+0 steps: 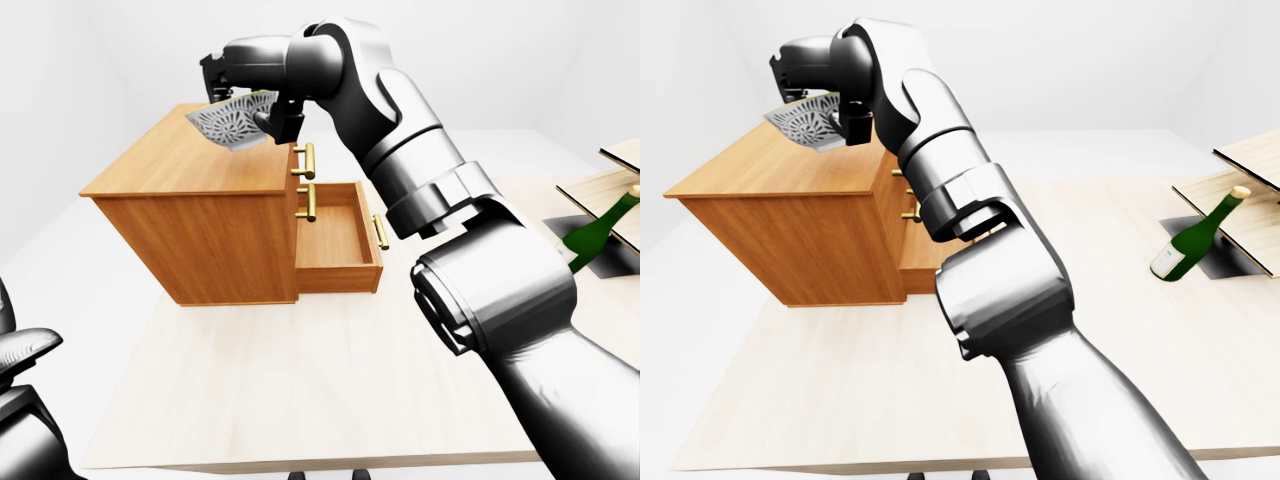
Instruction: Put the bowl on top of the cabinet.
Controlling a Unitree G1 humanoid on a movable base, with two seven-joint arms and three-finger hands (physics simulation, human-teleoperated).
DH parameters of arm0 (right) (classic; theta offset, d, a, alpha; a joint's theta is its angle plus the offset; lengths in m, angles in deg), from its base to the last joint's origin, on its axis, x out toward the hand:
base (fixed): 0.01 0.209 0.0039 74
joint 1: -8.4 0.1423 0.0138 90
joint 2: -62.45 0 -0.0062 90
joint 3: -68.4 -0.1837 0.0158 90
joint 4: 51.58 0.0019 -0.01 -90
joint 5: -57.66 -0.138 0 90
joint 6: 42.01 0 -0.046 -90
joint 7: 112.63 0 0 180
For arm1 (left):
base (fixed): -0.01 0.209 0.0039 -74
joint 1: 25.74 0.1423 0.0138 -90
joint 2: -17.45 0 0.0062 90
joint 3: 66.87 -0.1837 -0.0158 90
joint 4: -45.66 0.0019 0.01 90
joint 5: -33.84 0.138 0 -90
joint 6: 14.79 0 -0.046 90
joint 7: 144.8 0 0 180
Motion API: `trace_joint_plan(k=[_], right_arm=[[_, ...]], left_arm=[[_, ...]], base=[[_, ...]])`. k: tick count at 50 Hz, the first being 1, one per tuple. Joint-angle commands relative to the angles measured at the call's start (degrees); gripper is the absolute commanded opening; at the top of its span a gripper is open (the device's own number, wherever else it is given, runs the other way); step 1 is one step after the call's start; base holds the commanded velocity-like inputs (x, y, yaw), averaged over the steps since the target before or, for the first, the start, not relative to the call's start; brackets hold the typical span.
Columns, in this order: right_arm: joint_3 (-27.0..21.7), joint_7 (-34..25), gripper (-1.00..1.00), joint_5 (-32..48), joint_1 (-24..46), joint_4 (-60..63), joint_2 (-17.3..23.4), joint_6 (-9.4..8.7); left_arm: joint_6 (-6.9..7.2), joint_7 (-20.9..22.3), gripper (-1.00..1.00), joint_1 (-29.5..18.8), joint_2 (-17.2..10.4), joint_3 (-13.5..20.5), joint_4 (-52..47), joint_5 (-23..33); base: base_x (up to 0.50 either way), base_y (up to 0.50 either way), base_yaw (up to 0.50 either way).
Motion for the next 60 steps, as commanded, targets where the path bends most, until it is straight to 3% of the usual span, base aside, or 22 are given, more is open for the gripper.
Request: trace_joint_plan(k=[1,14,15,16,26,27,28,31,35,49,56,60], right_arm=[[-1.10,0.00,-1.00,0.81,0.27,0.78,-0.08,0.05],[-0.91,0.00,-1.00,0.93,-0.01,1.08,-0.02,0.00],[-1.04,0.00,0.07,0.96,0.02,0.90,0.00,-0.58],[-1.04,0.00,1.00,0.96,0.03,0.88,0.00,-0.61],[-1.66,0.00,1.00,0.17,2.70,-2.00,0.77,-0.90],[-0.28,0.00,1.00,1.64,-2.97,0.86,0.70,0.05],[-0.12,0.00,1.00,2.13,-3.70,3.06,0.75,0.05],[-1.52,0.00,1.00,1.61,-0.09,6.01,1.31,-3.95],[-2.78,0.00,1.00,0.32,2.43,7.66,2.85,-6.24],[-4.33,0.00,1.00,-2.56,10.15,5.00,10.12,-8.05],[-4.72,0.00,1.00,-3.11,11.69,6.49,12.17,-9.95],[-5.05,0.00,1.00,-2.63,11.52,6.77,14.27,-9.95]], left_arm=[[0.00,-0.17,1.00,0.09,-0.18,0.41,-0.12,-0.57],[0.00,-0.08,1.00,0.26,0.06,0.06,-0.33,-0.23],[0.00,0.05,1.00,0.26,0.13,-0.07,-0.21,-0.02],[0.00,0.09,1.00,0.27,0.16,-0.10,-0.19,0.03],[0.00,0.53,1.00,0.46,0.46,-0.47,-0.16,0.58],[0.00,0.72,1.00,0.50,0.60,-0.67,-0.06,0.90],[0.00,0.86,1.00,0.50,0.68,-0.79,0.06,1.09],[0.00,0.40,1.00,0.28,0.43,-0.31,-0.24,0.37],[0.00,-0.22,1.00,0.29,0.03,0.25,-0.84,-0.70],[0.00,-1.60,1.00,0.14,-0.75,0.84,-1.70,-2.24],[0.00,-1.67,1.00,0.16,-0.86,0.91,-1.62,-2.46],[0.00,-1.90,1.00,0.14,-1.09,1.28,-1.64,-2.99]], base=[[0.00,0.00,0.00],[0.00,0.00,0.00],[0.00,0.00,0.00],[0.00,0.00,0.00],[0.00,0.00,0.00],[0.00,0.00,0.00],[0.00,0.00,0.00],[0.00,0.00,0.00],[0.00,0.00,0.00],[0.00,0.00,0.00],[0.00,0.00,0.00],[0.00,0.00,0.00]])
